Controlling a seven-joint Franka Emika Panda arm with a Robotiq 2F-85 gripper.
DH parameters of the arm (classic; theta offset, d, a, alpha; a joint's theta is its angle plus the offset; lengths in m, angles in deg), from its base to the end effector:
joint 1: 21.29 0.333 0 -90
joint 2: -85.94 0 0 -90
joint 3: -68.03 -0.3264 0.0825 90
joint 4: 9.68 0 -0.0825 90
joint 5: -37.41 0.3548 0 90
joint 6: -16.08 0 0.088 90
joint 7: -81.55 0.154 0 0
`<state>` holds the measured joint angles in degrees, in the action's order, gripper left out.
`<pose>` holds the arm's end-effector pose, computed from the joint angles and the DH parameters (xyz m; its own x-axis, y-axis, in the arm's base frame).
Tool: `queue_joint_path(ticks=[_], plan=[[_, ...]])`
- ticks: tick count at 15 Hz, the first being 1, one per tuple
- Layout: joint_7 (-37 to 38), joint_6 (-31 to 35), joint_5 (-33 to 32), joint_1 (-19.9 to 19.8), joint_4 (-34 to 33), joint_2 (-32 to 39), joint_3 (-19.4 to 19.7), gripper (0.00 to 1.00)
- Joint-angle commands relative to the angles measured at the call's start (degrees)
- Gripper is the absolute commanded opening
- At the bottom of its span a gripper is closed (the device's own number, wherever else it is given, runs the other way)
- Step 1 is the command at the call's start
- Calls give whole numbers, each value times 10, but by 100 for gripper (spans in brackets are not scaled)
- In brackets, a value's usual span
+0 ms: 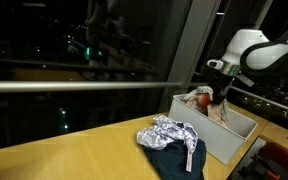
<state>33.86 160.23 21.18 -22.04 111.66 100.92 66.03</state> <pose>0.5775 0.0071 0.2874 0.4838 0.8733 -0.0582 0.8611 -0.4630 0.2100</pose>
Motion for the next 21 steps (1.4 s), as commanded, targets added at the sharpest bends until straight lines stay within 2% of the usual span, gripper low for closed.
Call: queue_joint_path(ticks=[1,4,6,8,11,14,18,21], plan=[[69,-62,-77,43,8,-100,-3,2],[110,-127,-130,76,-22,-148,-31,2],[120,-179,-139,98,-56,-163,-59,2],[113,-228,-109,122,-104,-162,-88,2],[97,-286,-28,158,-187,-147,-126,2],[122,-347,-3,194,-276,-124,-164,2],[110,-354,44,201,-313,-100,-172,2],[102,-332,75,184,-290,-88,-160,2]])
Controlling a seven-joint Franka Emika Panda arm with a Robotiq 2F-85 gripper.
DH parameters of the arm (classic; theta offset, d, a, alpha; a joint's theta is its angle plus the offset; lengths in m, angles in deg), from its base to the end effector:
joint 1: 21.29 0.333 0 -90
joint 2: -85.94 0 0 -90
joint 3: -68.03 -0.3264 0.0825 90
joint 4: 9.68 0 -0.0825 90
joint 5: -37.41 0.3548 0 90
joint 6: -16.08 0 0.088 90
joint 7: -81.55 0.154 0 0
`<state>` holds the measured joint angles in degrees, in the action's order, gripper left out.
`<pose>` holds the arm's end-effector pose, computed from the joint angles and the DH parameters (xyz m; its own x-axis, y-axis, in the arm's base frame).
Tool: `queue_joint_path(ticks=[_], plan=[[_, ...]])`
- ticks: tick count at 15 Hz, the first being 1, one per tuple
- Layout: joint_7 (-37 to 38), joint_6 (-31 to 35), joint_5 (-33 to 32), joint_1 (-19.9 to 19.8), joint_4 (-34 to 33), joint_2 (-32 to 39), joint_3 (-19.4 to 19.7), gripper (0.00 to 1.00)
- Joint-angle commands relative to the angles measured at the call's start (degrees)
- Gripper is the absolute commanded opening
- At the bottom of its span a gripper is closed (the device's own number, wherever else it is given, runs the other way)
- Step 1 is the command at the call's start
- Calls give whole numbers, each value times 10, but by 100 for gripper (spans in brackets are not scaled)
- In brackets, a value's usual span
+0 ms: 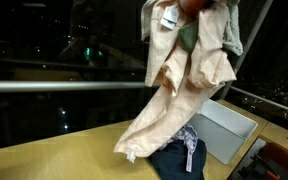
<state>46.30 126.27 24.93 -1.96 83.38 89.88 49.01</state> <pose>0.4793 0.3406 0.5660 0.2250 0.9716 0.0728 0.9282 -0.2365 0.2874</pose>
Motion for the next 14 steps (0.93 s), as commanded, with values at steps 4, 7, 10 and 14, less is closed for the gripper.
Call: queue_joint_path(ticks=[4,7,10,14], plan=[[-66,36,117,-51,29,58,23,2],[-91,37,161,-63,42,92,18,2],[-114,32,197,-69,48,114,13,2],[-118,38,192,-69,65,112,16,42]])
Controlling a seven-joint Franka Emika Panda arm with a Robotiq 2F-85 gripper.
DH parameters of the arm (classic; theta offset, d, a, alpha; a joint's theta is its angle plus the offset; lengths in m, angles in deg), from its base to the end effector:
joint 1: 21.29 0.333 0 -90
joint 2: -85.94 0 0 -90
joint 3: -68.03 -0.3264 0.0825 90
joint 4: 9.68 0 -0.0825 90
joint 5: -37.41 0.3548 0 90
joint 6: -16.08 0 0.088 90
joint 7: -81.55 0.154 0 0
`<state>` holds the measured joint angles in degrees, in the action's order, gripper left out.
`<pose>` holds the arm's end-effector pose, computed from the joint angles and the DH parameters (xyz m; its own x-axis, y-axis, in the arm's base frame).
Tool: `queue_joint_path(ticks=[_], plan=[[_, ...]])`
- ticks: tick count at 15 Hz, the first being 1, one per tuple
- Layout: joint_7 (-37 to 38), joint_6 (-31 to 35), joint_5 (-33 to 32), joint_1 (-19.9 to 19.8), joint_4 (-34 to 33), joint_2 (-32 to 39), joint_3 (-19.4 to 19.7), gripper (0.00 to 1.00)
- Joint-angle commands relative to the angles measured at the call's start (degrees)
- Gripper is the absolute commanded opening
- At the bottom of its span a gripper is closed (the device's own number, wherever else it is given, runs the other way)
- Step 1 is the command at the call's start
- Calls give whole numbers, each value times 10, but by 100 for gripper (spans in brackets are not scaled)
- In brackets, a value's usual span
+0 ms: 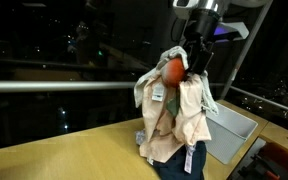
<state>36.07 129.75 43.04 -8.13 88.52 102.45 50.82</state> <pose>0.5304 0.3078 0.4022 0.2990 0.9472 0.1156 0.9500 -0.2842 -0.1291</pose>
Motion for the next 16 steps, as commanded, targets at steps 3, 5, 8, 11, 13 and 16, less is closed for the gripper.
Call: queue_joint_path(ticks=[3,5,8,11,13,16], plan=[[-8,26,-3,-17,45,-33,10,63],[-24,48,3,-35,67,-46,20,78],[-57,95,-4,-66,108,-67,43,99],[-114,130,-27,-94,147,-81,71,100],[-158,149,-62,-110,170,-80,92,100],[-227,168,-122,-130,193,-69,118,100]])
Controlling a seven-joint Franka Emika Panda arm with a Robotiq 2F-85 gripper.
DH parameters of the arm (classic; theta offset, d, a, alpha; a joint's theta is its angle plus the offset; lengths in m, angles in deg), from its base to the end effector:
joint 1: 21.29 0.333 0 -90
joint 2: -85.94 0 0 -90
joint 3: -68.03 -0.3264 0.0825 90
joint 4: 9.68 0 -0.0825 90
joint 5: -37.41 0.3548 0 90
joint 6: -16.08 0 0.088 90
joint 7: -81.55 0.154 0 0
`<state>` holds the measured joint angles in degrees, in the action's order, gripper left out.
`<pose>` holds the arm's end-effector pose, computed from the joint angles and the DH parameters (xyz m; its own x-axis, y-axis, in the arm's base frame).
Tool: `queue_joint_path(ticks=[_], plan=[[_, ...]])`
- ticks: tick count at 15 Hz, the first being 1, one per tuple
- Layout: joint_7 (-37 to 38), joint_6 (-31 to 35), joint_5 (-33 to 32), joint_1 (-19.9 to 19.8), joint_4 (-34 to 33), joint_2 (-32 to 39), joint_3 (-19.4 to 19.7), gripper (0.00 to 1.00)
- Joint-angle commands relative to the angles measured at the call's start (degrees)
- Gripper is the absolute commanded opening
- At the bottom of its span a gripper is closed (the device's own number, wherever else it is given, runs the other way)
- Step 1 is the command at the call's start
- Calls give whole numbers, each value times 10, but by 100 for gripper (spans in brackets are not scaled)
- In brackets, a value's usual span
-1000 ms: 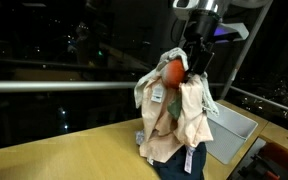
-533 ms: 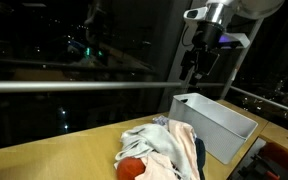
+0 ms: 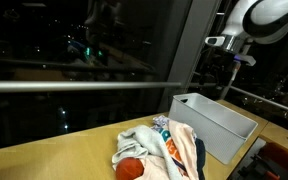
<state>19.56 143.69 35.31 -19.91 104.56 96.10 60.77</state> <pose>0.5687 0.0821 0.3593 0.3132 0.9495 0.0200 0.9479 -0.3138 0.0545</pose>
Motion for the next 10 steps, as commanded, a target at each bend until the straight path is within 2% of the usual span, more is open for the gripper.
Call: queue_joint_path(ticks=[1,4,10], plan=[[-87,35,-63,-17,39,0,25,100],[-162,60,-97,-29,42,27,36,100],[-313,126,-79,-62,19,105,32,100]])
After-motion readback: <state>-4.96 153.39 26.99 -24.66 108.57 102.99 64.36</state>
